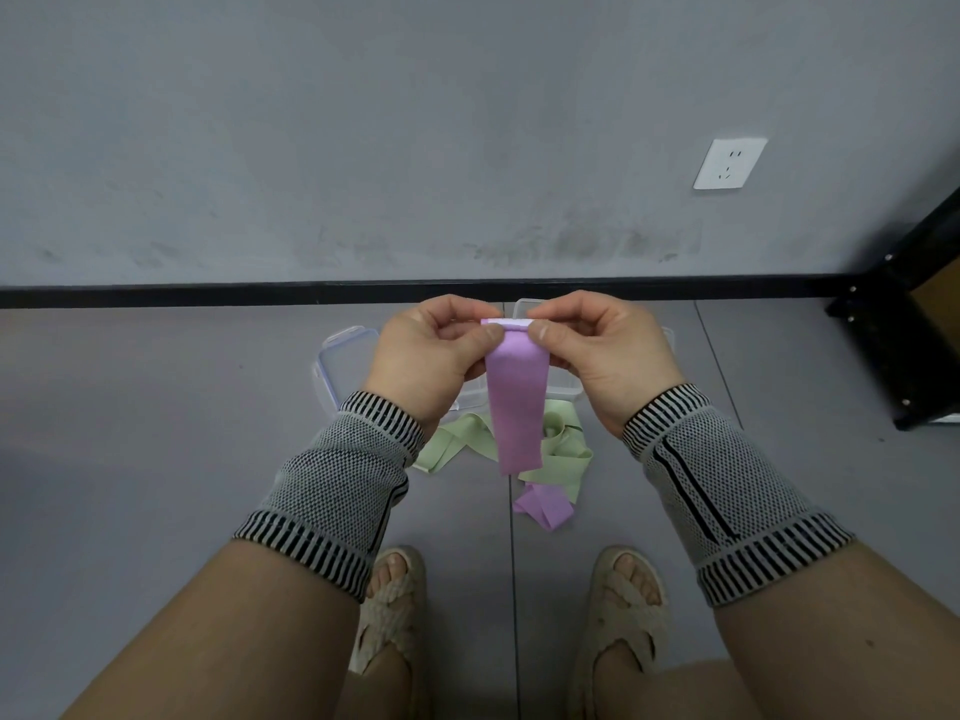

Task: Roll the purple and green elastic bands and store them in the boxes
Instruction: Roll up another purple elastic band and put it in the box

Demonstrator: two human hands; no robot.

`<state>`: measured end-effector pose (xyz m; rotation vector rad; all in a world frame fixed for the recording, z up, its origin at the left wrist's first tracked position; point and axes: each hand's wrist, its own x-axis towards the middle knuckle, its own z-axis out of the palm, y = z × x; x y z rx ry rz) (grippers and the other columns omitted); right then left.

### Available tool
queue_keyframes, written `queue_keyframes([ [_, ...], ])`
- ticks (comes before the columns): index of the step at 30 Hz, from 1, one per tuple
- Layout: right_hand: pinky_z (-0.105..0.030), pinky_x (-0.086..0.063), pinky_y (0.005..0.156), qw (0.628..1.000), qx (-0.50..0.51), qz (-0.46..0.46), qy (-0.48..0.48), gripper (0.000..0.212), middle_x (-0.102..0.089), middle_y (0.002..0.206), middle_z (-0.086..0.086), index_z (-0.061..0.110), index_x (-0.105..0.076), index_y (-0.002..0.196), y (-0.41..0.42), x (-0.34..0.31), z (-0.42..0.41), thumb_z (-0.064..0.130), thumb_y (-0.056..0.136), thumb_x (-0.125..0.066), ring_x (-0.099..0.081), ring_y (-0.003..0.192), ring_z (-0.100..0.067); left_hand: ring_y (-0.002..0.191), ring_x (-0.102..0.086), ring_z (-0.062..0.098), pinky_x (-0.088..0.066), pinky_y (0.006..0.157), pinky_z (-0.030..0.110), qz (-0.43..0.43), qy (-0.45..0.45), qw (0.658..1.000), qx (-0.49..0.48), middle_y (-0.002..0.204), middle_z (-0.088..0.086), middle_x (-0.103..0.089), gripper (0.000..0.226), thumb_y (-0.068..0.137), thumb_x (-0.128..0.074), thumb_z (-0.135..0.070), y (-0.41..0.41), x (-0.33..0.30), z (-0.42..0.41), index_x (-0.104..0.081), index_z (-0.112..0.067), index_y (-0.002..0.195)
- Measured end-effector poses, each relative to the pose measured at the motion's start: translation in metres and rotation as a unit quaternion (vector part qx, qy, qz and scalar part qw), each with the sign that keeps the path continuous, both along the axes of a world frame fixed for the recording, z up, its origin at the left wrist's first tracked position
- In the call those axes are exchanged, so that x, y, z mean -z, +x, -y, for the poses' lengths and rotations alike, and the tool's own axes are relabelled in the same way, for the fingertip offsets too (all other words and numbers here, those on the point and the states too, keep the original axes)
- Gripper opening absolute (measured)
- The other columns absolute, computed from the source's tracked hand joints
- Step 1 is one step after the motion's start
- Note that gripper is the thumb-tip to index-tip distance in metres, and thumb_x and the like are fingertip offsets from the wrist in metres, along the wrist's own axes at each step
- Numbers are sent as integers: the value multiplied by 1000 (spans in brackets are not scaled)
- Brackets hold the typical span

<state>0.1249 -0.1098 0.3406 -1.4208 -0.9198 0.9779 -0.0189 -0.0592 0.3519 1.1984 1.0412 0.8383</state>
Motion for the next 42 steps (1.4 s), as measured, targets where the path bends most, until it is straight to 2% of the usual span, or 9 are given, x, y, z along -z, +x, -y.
queue_keyframes([
  [5,-42,-57,82,1000,8,-4,3,21,-69,81,-11,21,-70,74,0,0,0,1,80,-69,-66,81,-25,67,-60,15,-53,69,28,-13,-31,999,-6,74,7,-66,6,83,-66,-5,1,1,0,-64,-8,88],
  [10,-44,-56,82,1000,14,-8,7,22,-67,77,-11,20,-69,74,0,-1,-1,-2,80,-67,-63,77,-23,60,-53,12,-47,59,22,-18,-36,999,4,68,4,-61,4,83,-66,-7,2,-2,1,-63,-9,82],
  [14,-42,-57,81,1000,13,-3,11,22,-68,77,-9,20,-69,75,0,0,-1,-1,80,-68,-65,77,-23,66,-50,17,-44,62,26,-6,-29,1000,-7,70,8,-59,8,84,-66,-6,2,-1,1,-64,-10,77],
  [21,-39,-56,82,999,-16,-31,4,16,-70,85,-10,19,-70,87,-2,0,0,4,82,-68,-67,82,-20,66,-52,17,-44,61,25,8,-14,1000,-8,72,9,-61,12,83,-64,-1,0,0,-1,-62,-11,77],
  [25,-35,-55,78,1000,-8,-2,3,15,-71,83,-9,19,-71,83,-2,-1,1,6,84,-66,-65,77,-16,63,-54,15,-45,59,23,5,-4,1000,-1,70,7,-63,12,82,-64,1,0,0,-1,-63,-10,80],
  [30,-47,-56,84,1000,1,12,9,26,-71,84,-16,24,-71,73,-1,0,0,0,81,-68,-66,81,-27,51,-44,11,-37,52,22,5,1,1000,-4,57,-1,-60,16,82,-62,5,0,1,0,-62,-11,78],
  [36,-50,-55,85,1000,10,10,11,26,-71,83,-16,24,-72,73,-1,0,0,0,80,-68,-66,81,-28,53,-45,9,-37,52,21,2,-16,1000,-8,62,0,-61,10,83,-64,-1,2,2,0,-63,-11,83],
  [39,-49,-55,85,1000,8,9,12,25,-70,85,-19,24,-71,73,0,-1,1,-1,80,-69,-65,82,-30,50,-49,3,-38,51,18,-33,-5,999,-4,63,-4,-63,7,83,-66,-8,1,3,-1,-66,-8,90],
  [42,-40,-56,80,1000,-12,8,2,24,-69,77,-9,23,-70,70,1,-1,1,1,79,-70,-63,77,-22,48,-52,-3,-39,49,11,-49,28,998,0,64,-3,-64,7,84,-64,-2,-1,2,-1,-66,-6,89],
])
